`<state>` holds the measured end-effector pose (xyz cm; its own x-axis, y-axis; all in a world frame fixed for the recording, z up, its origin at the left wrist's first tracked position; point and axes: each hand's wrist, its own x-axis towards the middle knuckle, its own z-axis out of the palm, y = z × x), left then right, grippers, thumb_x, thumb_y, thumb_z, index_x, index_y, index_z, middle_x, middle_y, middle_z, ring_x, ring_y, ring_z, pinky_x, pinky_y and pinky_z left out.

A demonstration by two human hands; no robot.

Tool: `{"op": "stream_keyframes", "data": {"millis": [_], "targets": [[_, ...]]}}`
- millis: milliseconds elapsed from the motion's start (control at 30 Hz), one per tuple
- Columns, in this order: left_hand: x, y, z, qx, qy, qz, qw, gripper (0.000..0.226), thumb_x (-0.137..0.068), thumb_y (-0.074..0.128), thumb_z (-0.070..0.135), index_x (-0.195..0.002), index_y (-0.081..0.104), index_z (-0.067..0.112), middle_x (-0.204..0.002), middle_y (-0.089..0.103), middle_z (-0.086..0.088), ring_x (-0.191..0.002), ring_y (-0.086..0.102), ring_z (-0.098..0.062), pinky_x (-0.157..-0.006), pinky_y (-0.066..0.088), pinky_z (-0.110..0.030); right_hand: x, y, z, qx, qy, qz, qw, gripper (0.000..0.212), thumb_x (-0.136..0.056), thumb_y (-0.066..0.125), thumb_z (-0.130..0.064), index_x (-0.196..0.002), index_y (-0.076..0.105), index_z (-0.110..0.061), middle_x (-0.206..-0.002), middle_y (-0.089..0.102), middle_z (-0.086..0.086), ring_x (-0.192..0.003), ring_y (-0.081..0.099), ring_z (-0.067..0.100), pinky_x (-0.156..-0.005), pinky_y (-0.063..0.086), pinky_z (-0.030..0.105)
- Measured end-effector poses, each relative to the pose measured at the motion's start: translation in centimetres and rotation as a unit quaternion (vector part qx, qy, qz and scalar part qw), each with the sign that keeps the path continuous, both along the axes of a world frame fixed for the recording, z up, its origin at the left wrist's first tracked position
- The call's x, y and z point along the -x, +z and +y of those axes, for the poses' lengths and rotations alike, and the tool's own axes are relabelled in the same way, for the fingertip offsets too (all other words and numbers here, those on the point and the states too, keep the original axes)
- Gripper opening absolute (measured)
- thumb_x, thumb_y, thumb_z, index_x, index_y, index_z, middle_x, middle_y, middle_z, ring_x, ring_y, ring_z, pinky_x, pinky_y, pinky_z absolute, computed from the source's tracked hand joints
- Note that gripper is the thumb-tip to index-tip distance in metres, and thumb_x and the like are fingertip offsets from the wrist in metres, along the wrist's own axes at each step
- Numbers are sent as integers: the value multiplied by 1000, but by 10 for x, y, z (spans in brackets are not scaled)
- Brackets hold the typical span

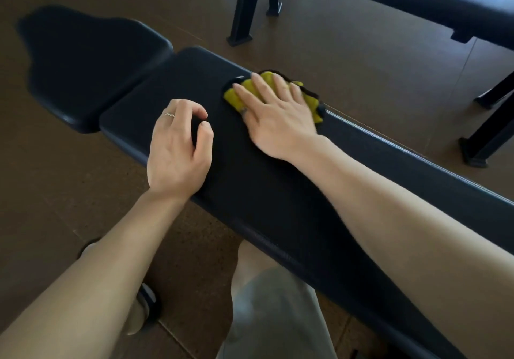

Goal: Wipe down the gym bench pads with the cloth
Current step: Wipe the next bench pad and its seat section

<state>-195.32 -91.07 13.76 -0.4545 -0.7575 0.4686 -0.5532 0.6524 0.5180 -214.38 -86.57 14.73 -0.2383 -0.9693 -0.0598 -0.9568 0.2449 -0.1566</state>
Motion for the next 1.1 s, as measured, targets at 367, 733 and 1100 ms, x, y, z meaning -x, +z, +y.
{"op": "stream_keyframes", "data": {"millis": [367,733,1100], "targets": [[0,0,0,-10,2,-12,1000,22,-98,42,18,-108,58,6,-107,60,-6,-95,54,-18,-83,42,-31,-7,2,124,6,-1,2,1000,53,-109,18,-52,-162,11,-45,-173,10,-7,-160,6,26,-129,10,50],[-1,1,-1,-14,2,5,1000,20,-97,42,17,-104,57,7,-102,60,-5,-91,54,-18,-82,46,-39,25,4,24,-2,-26,12,1000,53,-110,19,-50,-162,10,-43,-172,13,-1,-154,22,33,-122,25,49],[-36,2,-52,-5,140,119,983,11,-92,41,6,-93,52,4,-91,52,-4,-83,47,-17,-78,44,-37,-18,12,25,-41,66,-3,997,55,-107,10,-56,-160,-5,-51,-172,-11,-12,-159,-14,23,-128,-8,45]]}}
